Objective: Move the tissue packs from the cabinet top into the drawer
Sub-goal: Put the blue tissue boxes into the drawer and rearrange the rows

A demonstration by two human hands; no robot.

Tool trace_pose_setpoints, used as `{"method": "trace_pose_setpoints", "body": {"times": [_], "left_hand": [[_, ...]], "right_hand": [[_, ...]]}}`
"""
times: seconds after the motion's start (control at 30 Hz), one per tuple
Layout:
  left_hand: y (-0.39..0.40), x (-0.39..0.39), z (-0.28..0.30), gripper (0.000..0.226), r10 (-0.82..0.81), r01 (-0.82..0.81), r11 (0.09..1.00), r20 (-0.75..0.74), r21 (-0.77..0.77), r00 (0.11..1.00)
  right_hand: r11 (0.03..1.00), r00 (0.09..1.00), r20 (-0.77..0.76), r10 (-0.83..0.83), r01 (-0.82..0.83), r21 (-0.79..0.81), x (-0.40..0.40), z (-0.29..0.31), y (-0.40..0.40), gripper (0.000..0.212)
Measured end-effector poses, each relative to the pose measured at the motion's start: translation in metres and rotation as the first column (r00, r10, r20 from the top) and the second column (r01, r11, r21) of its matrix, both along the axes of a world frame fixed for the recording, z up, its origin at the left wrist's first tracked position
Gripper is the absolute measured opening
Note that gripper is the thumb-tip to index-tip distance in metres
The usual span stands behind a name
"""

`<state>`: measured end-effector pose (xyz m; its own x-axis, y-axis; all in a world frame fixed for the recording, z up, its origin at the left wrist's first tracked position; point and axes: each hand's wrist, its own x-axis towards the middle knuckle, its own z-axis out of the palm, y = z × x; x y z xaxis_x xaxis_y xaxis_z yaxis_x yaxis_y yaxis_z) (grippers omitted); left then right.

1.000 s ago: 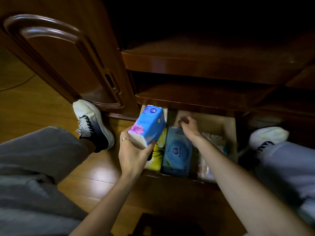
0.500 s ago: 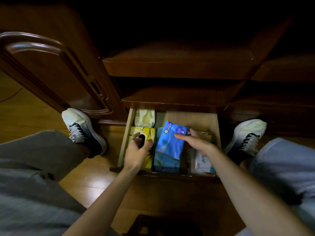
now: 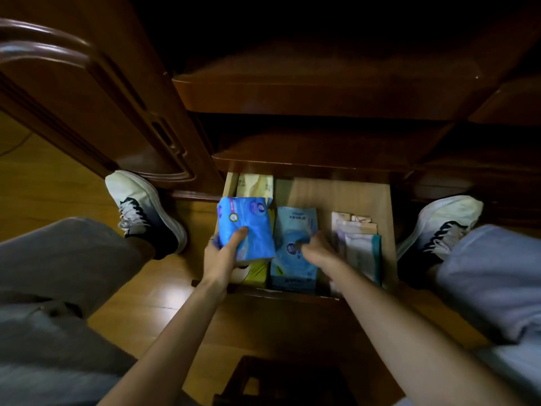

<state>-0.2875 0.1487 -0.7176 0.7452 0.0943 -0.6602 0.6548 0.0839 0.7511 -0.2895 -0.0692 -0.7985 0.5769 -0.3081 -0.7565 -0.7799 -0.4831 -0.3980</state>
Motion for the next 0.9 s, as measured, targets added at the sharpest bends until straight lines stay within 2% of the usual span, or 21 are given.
{"method": "trace_pose_setpoints", "body": {"times": [0.07, 0.13, 0.2, 0.23, 0.3, 0.4, 0.5, 0.57, 0.67, 0.73, 0.77, 0.83, 0.9], "left_hand": [[0.005, 0.000, -0.001, 0.054, 0.044, -0.044, 0.999, 0.005, -0.015, 0.999], [0.006, 0.000, 0.001, 0.051, 0.041, -0.040, 0.999, 0.025, -0.022, 0.999], [0.004, -0.001, 0.004, 0.050, -0.001, 0.002, 1.000, 0.058, -0.021, 0.998], [0.002, -0.001, 0.006, 0.050, -0.030, 0.031, 0.999, 0.075, -0.021, 0.997], [-0.005, -0.001, 0.007, 0.049, -0.085, 0.088, 0.996, 0.097, -0.027, 0.992], [-0.026, 0.002, 0.001, 0.050, -0.156, 0.161, 0.987, 0.120, -0.027, 0.980], [-0.060, 0.002, -0.014, 0.057, -0.244, 0.246, 0.969, 0.093, -0.011, 0.965], [-0.081, 0.000, -0.027, 0.055, -0.330, 0.330, 0.944, 0.068, 0.017, 0.942], [-0.103, 0.001, -0.047, 0.057, -0.461, 0.452, 0.870, -0.001, 0.198, 0.887], [-0.111, -0.002, -0.055, 0.059, -0.541, 0.537, 0.746, -0.111, 0.394, 0.834], [-0.115, -0.005, -0.056, 0.062, -0.597, 0.595, 0.637, -0.175, 0.490, 0.783], [-0.121, -0.016, -0.059, 0.074, -0.716, 0.672, 0.346, -0.278, 0.655, 0.640], [-0.128, -0.023, -0.061, 0.095, -0.830, 0.578, 0.036, -0.298, 0.815, 0.472]], "right_hand": [[0.998, 0.999, -0.008, -0.047, 0.047, -0.053, -0.006, -0.012, 0.018, 0.089], [0.974, 0.976, 0.045, -0.213, 0.216, -0.075, -0.006, -0.015, 0.026, 0.086], [0.962, 0.961, 0.053, -0.270, 0.272, -0.033, -0.003, -0.014, 0.022, 0.060], [0.968, 0.966, 0.064, -0.250, 0.251, -0.014, 0.000, -0.010, 0.017, 0.046], [0.979, 0.967, 0.160, -0.197, 0.203, -0.022, 0.010, 0.005, 0.002, 0.032], [0.972, 0.930, 0.305, -0.204, 0.229, -0.048, 0.025, 0.040, -0.028, 0.030], [0.974, 0.943, 0.275, -0.187, 0.215, -0.075, 0.016, 0.059, -0.073, 0.028], [0.963, 0.936, 0.255, -0.243, 0.265, -0.054, 0.000, 0.061, -0.104, 0.028], [0.918, 0.874, 0.312, -0.371, 0.396, -0.018, -0.014, 0.064, -0.134, 0.032], [0.902, 0.844, 0.338, -0.417, 0.430, 0.040, -0.016, 0.064, -0.142, 0.023], [0.899, 0.836, 0.341, -0.430, 0.433, 0.069, -0.016, 0.063, -0.143, 0.019], [0.895, 0.832, 0.334, -0.443, 0.432, 0.112, -0.015, 0.060, -0.142, 0.018], [0.895, 0.835, 0.324, -0.445, 0.423, 0.140, -0.013, 0.057, -0.140, 0.027]]}}
